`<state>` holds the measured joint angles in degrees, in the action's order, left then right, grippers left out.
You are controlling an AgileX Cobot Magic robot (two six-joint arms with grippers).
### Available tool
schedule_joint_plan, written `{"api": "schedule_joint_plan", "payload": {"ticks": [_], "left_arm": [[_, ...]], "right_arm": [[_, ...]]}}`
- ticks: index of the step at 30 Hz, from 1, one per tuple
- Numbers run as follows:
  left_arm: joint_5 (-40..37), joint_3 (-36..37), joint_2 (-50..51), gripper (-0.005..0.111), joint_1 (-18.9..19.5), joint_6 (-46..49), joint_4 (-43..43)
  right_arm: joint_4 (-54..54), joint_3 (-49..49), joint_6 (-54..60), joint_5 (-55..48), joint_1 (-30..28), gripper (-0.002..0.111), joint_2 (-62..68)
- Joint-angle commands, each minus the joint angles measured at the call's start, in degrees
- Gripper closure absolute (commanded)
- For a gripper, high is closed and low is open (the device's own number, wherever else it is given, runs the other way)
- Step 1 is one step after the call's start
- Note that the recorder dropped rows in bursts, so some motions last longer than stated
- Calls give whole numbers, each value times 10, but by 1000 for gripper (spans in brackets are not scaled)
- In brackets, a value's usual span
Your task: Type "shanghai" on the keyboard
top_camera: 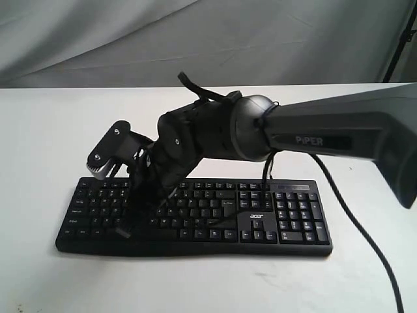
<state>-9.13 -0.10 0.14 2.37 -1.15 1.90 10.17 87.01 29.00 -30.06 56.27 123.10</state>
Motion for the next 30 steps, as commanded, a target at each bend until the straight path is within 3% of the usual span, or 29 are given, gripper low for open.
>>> {"api": "schedule_joint_plan", "payload": {"ticks": [1, 15, 30], "left_arm": [[3, 1, -1, 107, -4, -2, -1], [3, 1, -1, 107, -4, -2, -1], [3, 1, -1, 107, -4, -2, -1]], "right_arm": [[-4, 4, 5, -2, -4, 108, 12], [-2, 71, 11, -52, -4, 108, 48], [13, 71, 25, -49, -4, 108, 53]]}}
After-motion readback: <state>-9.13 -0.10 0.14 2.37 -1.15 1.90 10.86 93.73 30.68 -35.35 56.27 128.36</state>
